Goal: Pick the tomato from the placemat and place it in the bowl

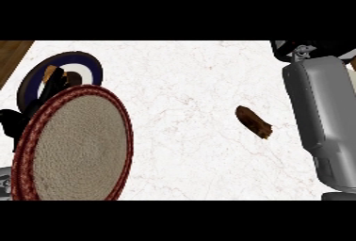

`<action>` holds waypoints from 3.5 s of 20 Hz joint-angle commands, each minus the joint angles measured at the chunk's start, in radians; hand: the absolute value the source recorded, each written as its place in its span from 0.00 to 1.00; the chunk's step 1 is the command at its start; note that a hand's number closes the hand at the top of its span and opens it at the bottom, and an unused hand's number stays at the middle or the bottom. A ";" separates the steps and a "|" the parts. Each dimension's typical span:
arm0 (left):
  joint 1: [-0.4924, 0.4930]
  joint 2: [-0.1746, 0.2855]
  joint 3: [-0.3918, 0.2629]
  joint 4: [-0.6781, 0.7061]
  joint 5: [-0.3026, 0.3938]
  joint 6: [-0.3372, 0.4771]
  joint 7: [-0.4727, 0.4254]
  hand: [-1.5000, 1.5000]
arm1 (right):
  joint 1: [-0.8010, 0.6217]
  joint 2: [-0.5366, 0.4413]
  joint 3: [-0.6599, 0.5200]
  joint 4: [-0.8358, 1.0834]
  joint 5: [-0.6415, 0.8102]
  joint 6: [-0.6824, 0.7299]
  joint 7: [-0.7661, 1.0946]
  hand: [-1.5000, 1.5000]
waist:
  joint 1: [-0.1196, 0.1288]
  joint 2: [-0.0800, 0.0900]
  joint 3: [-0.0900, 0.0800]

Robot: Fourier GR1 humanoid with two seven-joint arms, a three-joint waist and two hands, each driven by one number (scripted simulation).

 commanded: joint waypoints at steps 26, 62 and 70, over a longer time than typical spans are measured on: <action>0.009 -0.017 0.025 0.016 -0.021 0.022 0.004 0.50 | 0.109 -0.119 -0.403 0.109 0.097 -0.392 -0.079 1.00 | -0.053 -0.015 0.004; 0.102 0.009 0.092 0.004 0.014 -0.026 -0.031 0.50 | 1.117 0.216 -0.376 -1.216 -0.813 -0.722 -0.327 0.00 | -0.092 -0.029 0.004; 0.108 -0.030 0.034 -0.093 -0.027 0.003 0.042 0.50 | 1.464 0.217 -0.130 -1.401 -0.931 -0.950 -0.465 0.00 | -0.075 -0.025 0.005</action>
